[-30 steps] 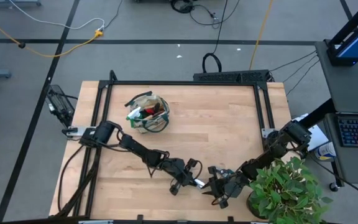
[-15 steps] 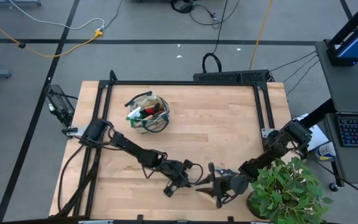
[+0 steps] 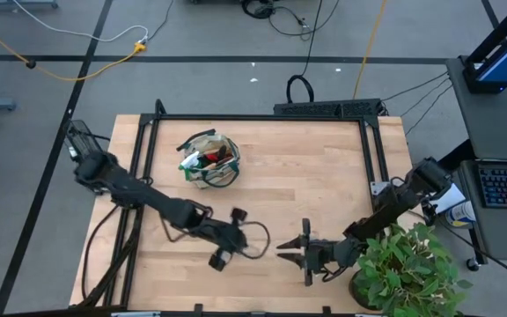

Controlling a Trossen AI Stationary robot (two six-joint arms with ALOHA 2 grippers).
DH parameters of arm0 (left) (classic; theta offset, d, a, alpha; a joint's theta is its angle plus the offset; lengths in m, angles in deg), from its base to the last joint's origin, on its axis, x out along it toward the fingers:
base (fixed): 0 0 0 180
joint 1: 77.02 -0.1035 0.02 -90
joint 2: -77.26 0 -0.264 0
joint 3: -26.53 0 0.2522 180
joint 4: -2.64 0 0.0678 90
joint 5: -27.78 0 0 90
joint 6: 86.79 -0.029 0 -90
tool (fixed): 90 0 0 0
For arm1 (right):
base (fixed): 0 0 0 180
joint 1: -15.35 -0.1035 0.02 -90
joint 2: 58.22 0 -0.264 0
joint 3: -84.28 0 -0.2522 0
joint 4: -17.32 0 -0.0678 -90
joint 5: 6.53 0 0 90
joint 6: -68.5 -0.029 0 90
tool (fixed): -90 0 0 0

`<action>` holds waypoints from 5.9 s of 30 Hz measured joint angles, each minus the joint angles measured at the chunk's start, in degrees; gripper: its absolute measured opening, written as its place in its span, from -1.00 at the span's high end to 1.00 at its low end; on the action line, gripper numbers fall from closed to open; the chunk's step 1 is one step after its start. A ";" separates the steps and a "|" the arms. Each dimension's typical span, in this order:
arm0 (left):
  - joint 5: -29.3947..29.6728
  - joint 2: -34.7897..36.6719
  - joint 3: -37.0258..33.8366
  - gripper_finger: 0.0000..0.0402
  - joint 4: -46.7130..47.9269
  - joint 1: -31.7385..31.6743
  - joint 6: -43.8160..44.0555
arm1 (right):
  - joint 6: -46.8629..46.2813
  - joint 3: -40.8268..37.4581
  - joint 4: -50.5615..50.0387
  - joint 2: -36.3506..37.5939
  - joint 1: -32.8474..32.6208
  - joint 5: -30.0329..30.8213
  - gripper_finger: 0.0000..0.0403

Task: Pick & Place Garden tools in Gardening bag
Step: Put the trowel into the gardening bag

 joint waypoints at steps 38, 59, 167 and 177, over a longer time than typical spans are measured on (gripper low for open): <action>19.36 21.65 0.11 0.99 39.07 -23.57 29.06 | -4.59 -0.04 -5.94 0.40 1.15 -0.11 0.57; 16.21 23.54 0.15 0.99 46.14 -26.04 32.19 | -4.50 -0.04 -6.28 0.40 1.16 -0.28 0.57; -14.27 9.60 3.87 0.94 32.90 -45.49 19.95 | 10.56 0.00 -3.42 0.31 26.03 -23.35 0.57; -28.37 6.85 3.87 0.95 33.39 -45.65 20.60 | 6.03 0.00 -3.50 0.29 30.81 -28.89 0.57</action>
